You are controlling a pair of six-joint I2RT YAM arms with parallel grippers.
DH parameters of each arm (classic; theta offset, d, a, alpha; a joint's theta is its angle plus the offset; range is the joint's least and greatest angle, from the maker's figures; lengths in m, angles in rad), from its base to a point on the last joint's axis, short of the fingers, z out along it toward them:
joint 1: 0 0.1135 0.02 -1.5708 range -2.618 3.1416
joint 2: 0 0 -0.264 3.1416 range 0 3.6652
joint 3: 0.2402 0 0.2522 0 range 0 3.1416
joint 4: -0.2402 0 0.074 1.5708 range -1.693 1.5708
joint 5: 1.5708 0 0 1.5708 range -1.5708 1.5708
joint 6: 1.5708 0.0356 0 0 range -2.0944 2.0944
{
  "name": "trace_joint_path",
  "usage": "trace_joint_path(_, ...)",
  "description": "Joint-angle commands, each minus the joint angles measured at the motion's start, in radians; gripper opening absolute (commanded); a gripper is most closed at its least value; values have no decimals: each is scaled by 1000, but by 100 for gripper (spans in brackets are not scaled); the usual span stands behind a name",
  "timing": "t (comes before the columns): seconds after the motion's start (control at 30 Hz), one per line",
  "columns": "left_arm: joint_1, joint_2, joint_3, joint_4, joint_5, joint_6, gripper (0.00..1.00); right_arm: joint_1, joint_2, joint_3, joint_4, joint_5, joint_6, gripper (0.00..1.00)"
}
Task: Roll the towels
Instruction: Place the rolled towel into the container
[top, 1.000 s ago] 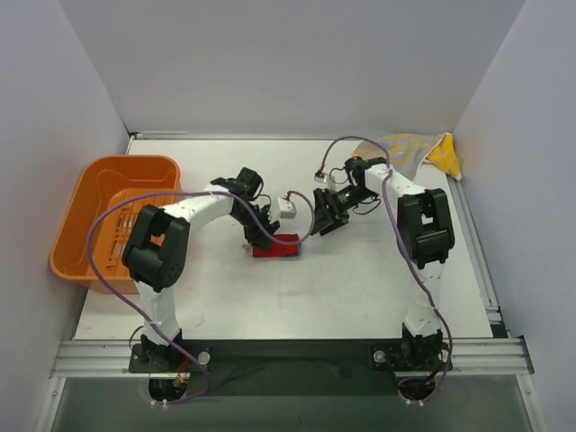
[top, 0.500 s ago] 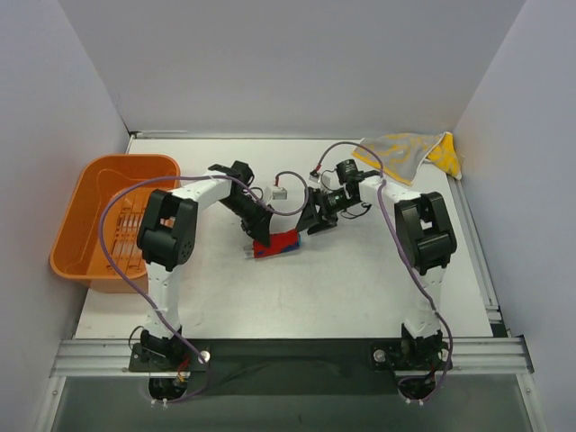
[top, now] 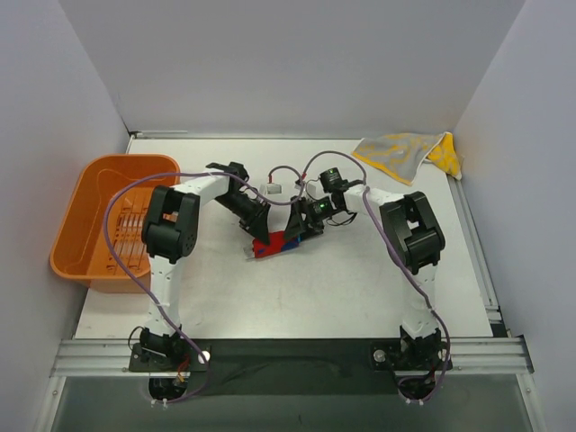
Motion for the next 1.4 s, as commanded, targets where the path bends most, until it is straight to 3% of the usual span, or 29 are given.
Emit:
trace_joint_path(0.0,14,58,22,10,-13,-2,22,-2,2,-21,36,-15,32,62)
trace_joint_path(0.17,32,82,33,22,1,-37,22,0,16,-38,88,-18,60,58)
trace_joint_path(0.5,59,131,50,31,6,-87,22,3,1,-89,155,-19,83,62)
trace_joint_path(0.57,60,140,55,30,4,-93,24,6,10,-77,155,-5,86,55)
trace_joint_path(0.6,62,141,55,31,4,-96,25,7,14,-72,155,3,84,38)
trace_joint_path(0.67,62,133,53,39,7,-105,30,7,25,-60,142,9,83,19)
trace_joint_path(0.73,66,112,38,50,10,-105,42,4,31,-44,116,11,80,0)
trace_joint_path(0.77,71,78,20,65,-2,-102,50,3,31,-41,106,12,78,0)
trace_joint_path(0.87,77,-25,-19,109,-35,-84,58,-3,34,-17,49,-3,83,0)
trace_joint_path(1.1,49,-316,-197,323,-233,-24,68,-8,73,46,-78,-69,101,0)
trace_joint_path(1.37,-151,-511,-395,441,-443,192,75,-14,96,49,-98,-135,204,0)
